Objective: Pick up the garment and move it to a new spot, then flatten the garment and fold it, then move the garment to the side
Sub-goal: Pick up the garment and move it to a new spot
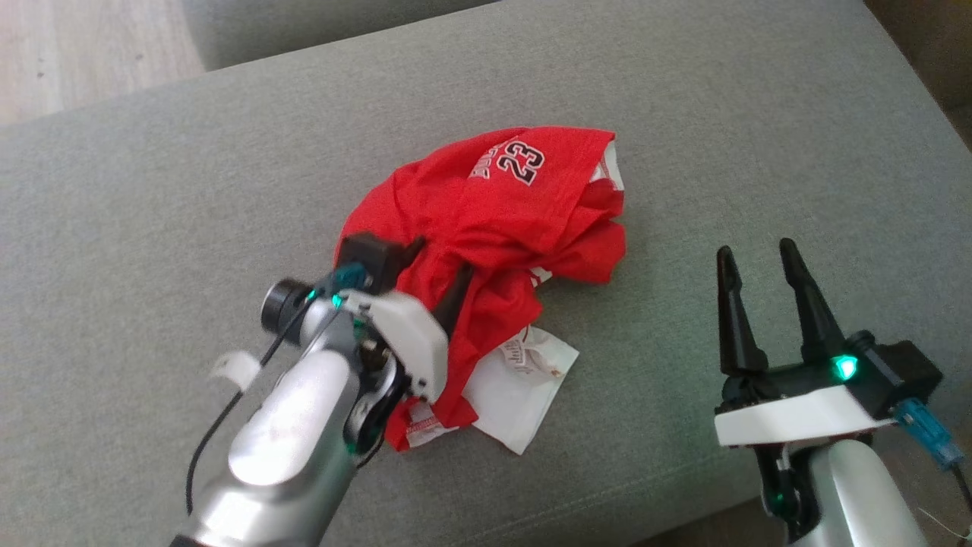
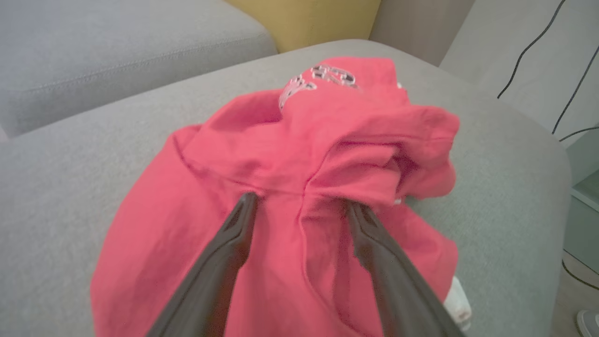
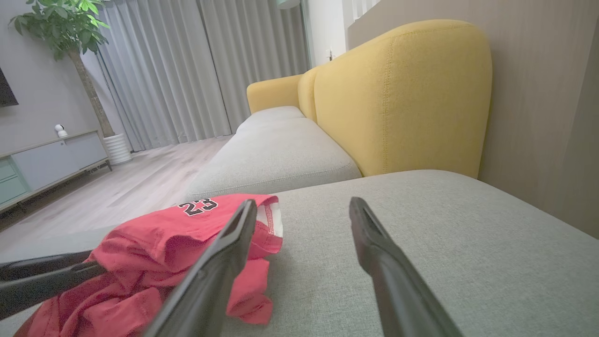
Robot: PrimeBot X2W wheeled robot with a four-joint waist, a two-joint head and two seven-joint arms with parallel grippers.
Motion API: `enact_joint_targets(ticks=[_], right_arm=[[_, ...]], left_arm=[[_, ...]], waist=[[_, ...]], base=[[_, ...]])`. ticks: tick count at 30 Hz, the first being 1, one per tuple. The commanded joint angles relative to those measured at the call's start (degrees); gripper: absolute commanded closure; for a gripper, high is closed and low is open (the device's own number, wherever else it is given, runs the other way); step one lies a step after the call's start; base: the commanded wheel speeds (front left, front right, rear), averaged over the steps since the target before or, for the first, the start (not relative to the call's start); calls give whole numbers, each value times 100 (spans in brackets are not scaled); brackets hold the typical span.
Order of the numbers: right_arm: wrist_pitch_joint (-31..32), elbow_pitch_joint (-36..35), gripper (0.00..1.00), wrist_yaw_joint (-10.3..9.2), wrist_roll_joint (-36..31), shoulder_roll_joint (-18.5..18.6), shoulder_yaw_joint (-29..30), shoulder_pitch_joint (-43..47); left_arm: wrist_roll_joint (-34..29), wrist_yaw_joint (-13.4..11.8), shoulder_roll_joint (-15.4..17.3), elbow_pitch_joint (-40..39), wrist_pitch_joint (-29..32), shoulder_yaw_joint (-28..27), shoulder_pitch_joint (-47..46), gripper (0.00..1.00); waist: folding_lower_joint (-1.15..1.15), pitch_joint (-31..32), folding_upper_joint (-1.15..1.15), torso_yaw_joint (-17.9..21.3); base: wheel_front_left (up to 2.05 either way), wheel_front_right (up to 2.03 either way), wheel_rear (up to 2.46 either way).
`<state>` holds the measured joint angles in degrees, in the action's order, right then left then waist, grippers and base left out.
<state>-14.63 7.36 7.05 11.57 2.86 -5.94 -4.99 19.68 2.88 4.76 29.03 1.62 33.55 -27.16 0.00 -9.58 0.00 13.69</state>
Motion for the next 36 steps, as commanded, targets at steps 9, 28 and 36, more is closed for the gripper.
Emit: enact_joint_targets(ticks=[9, 28, 36], right_arm=[[-37, -177, 0, 44, 7, 2, -295, -52], [-37, -153, 0, 44, 7, 2, -311, -68], [-37, -180, 0, 44, -30, 2, -83, 89]], left_arm=[[-3, -212, 19, -602, 393, -125, -550, 0], [126, -189, 49, -636, 712, -4, -745, 100], [513, -336, 498, -1705, 505, -886, -1297, 100]], waist=[[0, -45, 0, 217], [0, -67, 0, 294], [0, 102, 0, -1]], base=[[0, 0, 0], [0, 0, 0], [0, 0, 0]])
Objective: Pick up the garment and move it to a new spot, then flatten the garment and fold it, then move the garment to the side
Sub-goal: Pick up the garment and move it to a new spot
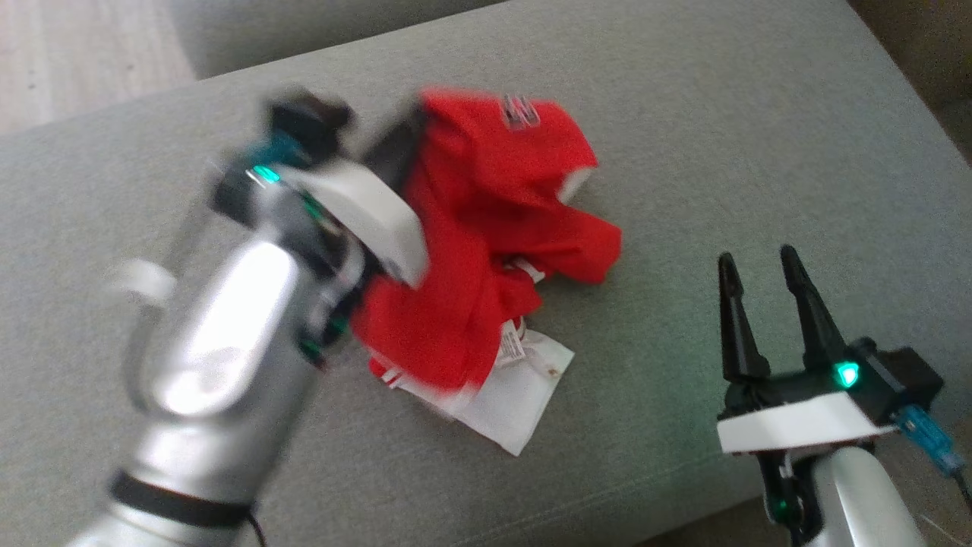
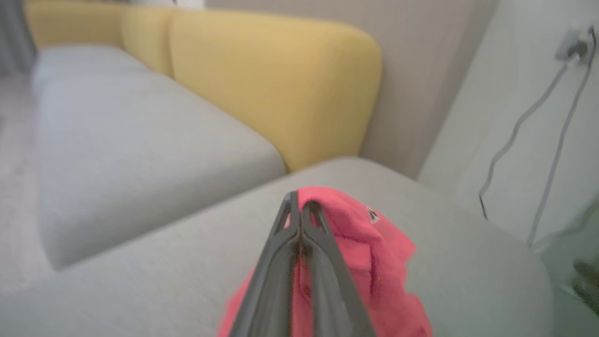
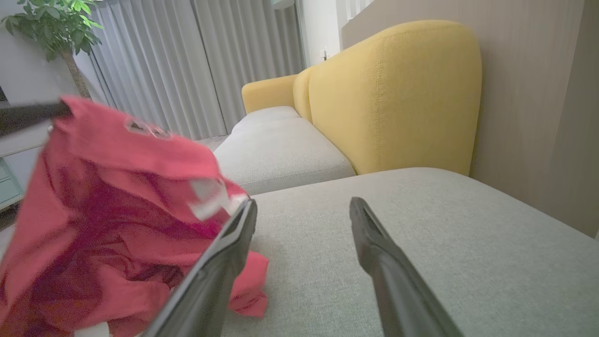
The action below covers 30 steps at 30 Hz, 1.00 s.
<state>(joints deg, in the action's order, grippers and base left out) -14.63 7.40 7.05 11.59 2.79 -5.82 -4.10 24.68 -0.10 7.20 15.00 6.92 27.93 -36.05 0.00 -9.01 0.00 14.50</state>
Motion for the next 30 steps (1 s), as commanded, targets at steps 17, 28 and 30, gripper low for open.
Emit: enact_joint_targets(ticks=[17, 28, 30], right_arm=[[-37, -241, 0, 44, -1, 9, -17, 25], [-37, -215, 0, 44, -84, 9, -32, -73], [-37, -204, 0, 44, -103, 9, -23, -87]], left_arm=[[-67, -638, 2929, -504, 1329, -2193, -78, 100], [-7, -705, 2901, 1588, 934, -2269, 154, 100], [-17, -759, 2837, 1816, 761, -2274, 142, 92]], waist=[[0, -47, 0, -890], [0, -308, 0, -959], [0, -312, 0, -965]], base=[[0, 0, 0], [0, 0, 0], [0, 0, 0]])
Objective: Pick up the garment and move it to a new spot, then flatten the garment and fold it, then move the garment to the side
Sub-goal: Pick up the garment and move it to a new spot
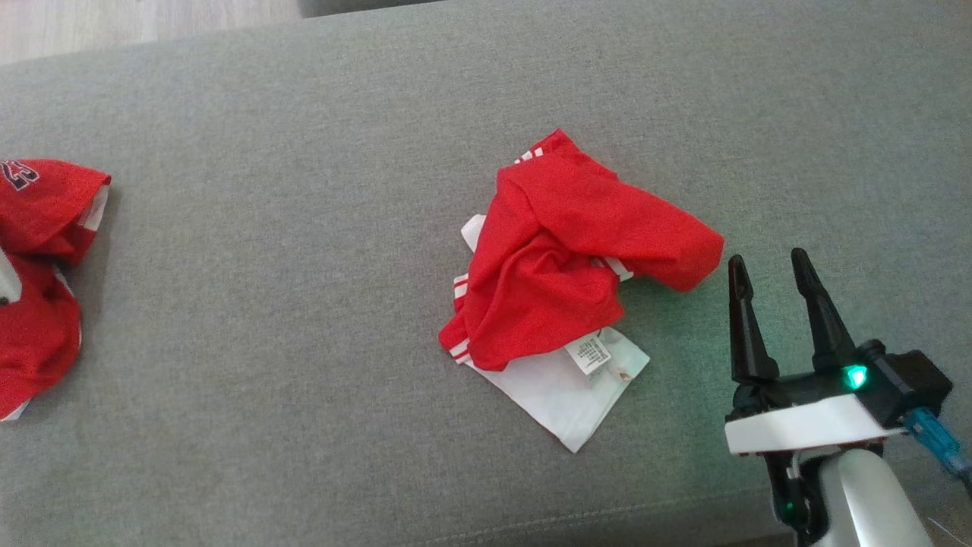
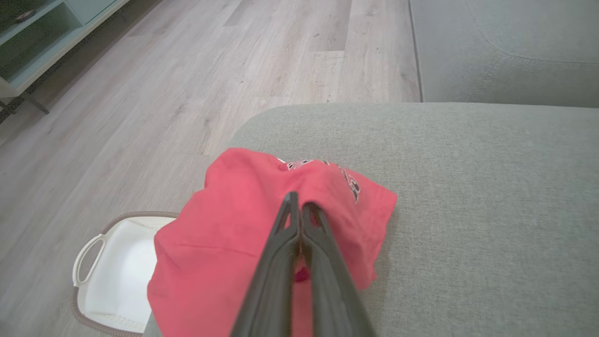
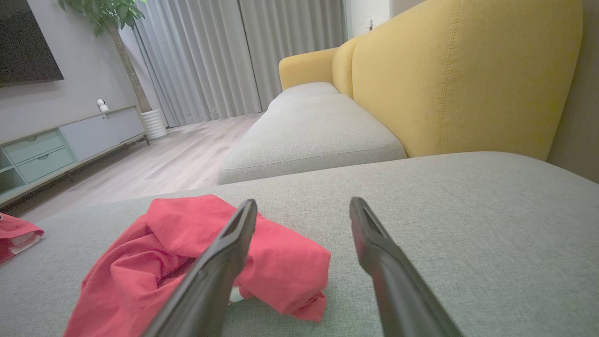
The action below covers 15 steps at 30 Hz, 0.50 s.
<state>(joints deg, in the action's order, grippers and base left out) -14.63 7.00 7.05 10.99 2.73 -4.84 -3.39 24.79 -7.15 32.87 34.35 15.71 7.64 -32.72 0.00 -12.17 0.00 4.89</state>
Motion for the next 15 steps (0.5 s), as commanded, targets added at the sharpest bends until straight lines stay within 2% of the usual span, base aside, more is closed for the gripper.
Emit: enact_joint_targets(ticks=[1, 2, 3, 8, 15], right_arm=[[-37, -153, 0, 44, -54, 15, -112, -156], [-37, -141, 0, 44, -67, 15, -102, -147], [-37, -130, 0, 44, -80, 15, -89, -136], [-37, -101, 0, 44, -164, 15, -14, -14], [-37, -169, 0, 44, -388, 15, 159, 330]], left_arm=[[-32, -91, 226, -28, -228, -251, -199, 66], [-24, -103, 178, 41, -329, -254, -201, 12], [0, -103, 137, 104, -428, -270, -201, 0], [18, -97, -20, -18, -973, -273, -57, 0], [184, -259, -502, -1535, -1451, -259, 939, 0]], waist=[[0, 26, 0, -14], [0, 50, 0, -27], [0, 86, 0, -43], [0, 414, 0, -167], [0, 942, 0, -537]], base=[[0, 0, 0], [0, 0, 0], [0, 0, 0], [0, 0, 0], [0, 0, 0]])
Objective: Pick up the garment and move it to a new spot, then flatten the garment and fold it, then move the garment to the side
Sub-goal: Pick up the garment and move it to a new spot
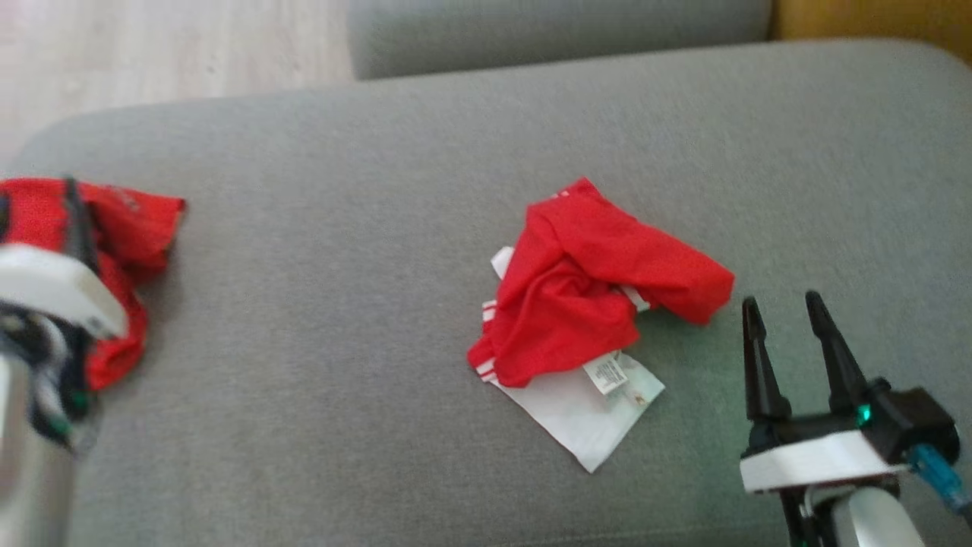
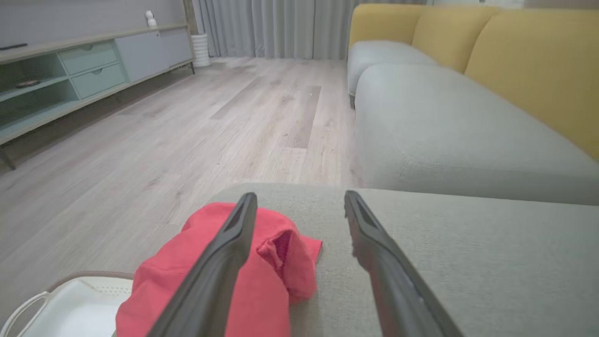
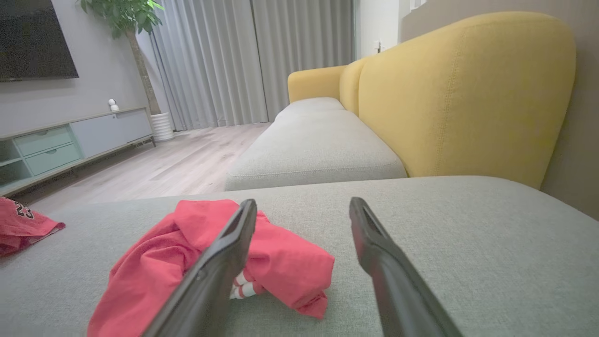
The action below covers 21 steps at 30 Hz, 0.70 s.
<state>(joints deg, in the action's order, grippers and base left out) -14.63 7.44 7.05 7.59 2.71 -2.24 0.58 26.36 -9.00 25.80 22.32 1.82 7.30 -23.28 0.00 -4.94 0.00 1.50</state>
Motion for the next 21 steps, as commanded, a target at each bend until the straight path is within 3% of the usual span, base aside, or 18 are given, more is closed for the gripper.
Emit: enact_joint_targets(ticks=[1, 11, 16, 21], right_arm=[[-37, -230, 0, 44, -82, 17, -81, -21], [-37, -419, 0, 44, -310, 17, 21, 216], [-37, -463, 0, 44, -524, 17, 61, 289], [-37, -473, 0, 44, -694, 17, 142, 380]], left_arm=[[6, -122, 143, -629, -111, -187, 213, 0], [56, -606, -658, -2599, -537, 152, 2231, 0], [-73, -675, -960, -2742, -1022, 447, 2965, 0], [-437, -683, -1027, -2585, -1549, 594, 3339, 0]], waist=[[0, 275, 0, -246], [0, 467, 0, -395], [0, 492, 0, -314], [0, 513, 0, -217]], base=[[0, 0, 0], [0, 0, 0], [0, 0, 0], [0, 0, 0]])
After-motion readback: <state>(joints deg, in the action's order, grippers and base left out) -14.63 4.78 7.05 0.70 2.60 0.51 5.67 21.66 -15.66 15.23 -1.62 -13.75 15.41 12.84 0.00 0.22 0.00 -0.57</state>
